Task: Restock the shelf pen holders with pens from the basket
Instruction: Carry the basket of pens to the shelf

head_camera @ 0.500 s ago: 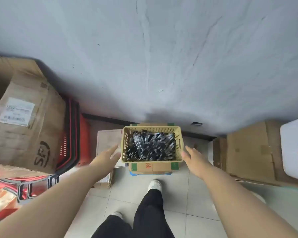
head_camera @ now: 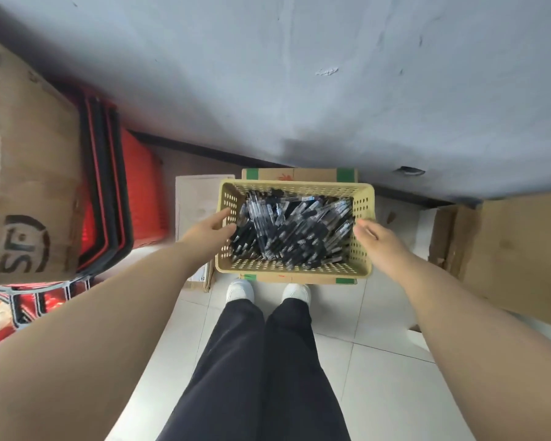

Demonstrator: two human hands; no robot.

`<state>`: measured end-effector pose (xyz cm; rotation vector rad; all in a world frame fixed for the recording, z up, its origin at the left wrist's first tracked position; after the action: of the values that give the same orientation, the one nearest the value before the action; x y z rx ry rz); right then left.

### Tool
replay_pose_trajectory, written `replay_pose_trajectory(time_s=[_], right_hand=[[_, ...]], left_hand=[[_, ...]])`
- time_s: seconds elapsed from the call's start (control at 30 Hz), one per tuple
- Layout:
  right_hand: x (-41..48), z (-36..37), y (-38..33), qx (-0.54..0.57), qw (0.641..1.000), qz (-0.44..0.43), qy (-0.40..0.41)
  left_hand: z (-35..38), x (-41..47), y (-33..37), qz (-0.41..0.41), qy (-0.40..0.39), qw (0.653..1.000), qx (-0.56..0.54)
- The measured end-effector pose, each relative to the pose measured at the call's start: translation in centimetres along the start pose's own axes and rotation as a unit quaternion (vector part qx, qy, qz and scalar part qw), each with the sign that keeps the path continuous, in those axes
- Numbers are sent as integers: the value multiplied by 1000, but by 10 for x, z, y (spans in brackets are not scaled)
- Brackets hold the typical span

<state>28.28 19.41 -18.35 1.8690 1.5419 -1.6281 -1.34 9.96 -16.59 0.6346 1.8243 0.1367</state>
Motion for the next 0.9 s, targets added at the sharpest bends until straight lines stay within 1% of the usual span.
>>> replay_pose_trajectory(time_s=[0.1,0.23,0.37,0.5,0.6,0.8,0.9], right_hand=[[5,2,-2,24,1000,15,-1],[6,-3,-9,76,996,17,30],[-1,0,-14,92,995,26,35],[-25,-5,-23,97,993,17,64],[-54,-17,-34,111,989,-3,93],[-135,-40,-59,155,973,-58,162],[-190,-47,-63,173,959,-77,209]], left_hand=[[1,8,3,-6,-30,999,-15],[1,16,6,-13,-54,998,-25],[-5,16,10,3,-54,999,-8],[-23,3,31,46,-48,997,41],[-43,-18,61,92,-48,992,77],[-84,-77,121,192,-23,977,90],[-93,-125,148,252,-11,963,92]])
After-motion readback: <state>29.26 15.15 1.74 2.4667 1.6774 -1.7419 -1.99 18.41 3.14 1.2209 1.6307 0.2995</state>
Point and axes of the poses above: each hand's wrist, its own x-axis towards the middle knuckle, its own z-axis out of the palm, y = z × x, the point moved 5 cm from there along x, towards the middle knuckle, and after that the axes turned 4 degrees about -y, right-handed, at the moved point
